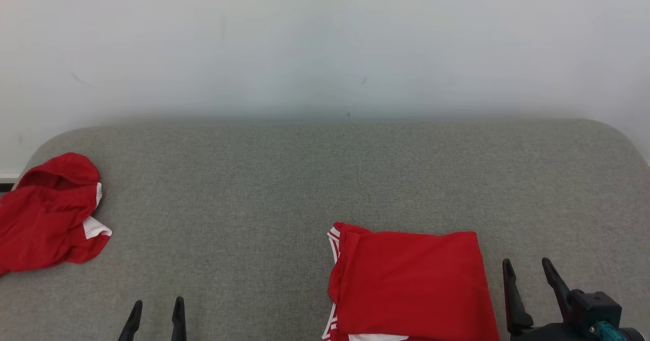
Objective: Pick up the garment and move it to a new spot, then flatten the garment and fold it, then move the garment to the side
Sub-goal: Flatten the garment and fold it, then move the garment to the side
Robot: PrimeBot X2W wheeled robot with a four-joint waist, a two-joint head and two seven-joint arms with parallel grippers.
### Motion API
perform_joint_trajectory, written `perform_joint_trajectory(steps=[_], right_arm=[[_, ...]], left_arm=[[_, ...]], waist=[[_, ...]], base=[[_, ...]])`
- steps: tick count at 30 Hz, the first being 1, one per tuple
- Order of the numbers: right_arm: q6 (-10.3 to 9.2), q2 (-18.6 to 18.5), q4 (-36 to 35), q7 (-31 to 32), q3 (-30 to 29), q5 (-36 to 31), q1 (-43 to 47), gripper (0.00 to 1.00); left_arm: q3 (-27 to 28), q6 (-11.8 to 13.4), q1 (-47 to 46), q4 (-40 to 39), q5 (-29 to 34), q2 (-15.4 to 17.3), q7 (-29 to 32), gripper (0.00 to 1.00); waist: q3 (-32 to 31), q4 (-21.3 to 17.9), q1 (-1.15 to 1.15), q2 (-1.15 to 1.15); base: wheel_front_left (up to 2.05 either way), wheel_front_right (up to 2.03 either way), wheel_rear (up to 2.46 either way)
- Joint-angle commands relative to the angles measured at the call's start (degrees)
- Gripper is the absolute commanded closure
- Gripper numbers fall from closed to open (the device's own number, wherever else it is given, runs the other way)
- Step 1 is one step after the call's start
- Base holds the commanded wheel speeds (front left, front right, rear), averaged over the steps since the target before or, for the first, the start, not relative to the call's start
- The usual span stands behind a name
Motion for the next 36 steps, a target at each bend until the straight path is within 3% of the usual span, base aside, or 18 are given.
perform_joint_trajectory(steps=[1, 22, 25, 28, 29, 36], right_arm=[[0.02, -0.1, 0.6, -0.4, 0.1, 0.1, 0.2, 0.0], [0.02, -0.1, 2.9, 0.4, 1.5, 1.0, -2.4, 0.0], [0.02, -0.1, 1.7, 4.9, 0.6, 0.1, -3.0, 0.0], [0.02, -0.1, 0.6, 14.6, 0.2, 1.0, -4.0, 0.0], [0.02, -0.1, 0.6, 14.6, 0.2, 1.0, -4.0, 0.0], [0.02, 0.0, -4.8, 38.7, -2.0, 0.1, -7.0, 0.0]], left_arm=[[-0.1, 0.1, 0.6, 0.4, 0.6, -0.2, -0.5, 0.0], [-0.1, -0.8, -0.7, 3.0, -0.3, 0.3, -2.1, 0.0], [-0.4, -0.7, -0.8, 2.9, -0.4, 0.2, -2.2, 0.0], [-0.3, -0.5, -0.6, 2.6, -0.4, 0.3, -2.2, 0.0], [-0.3, -0.5, -0.6, 2.6, -0.4, 0.3, -2.2, 0.0], [-0.8, 0.1, -0.8, 1.4, 0.2, -0.1, -2.4, 0.0]], waist=[[0.0, -0.1, 0.0, 0.0], [0.6, 0.1, 0.0, 0.0], [0.7, 0.2, 0.0, 0.0], [0.8, 0.0, 0.0, 0.0], [0.8, 0.0, 0.0, 0.0], [2.1, 0.3, 0.0, 0.0]], base=[[0.0, 0.0, 0.0], [0.0, 0.0, 0.0], [0.0, 0.0, 0.0], [0.0, 0.0, 0.0], [0.0, 0.0, 0.0], [0.0, 0.0, 0.0]])
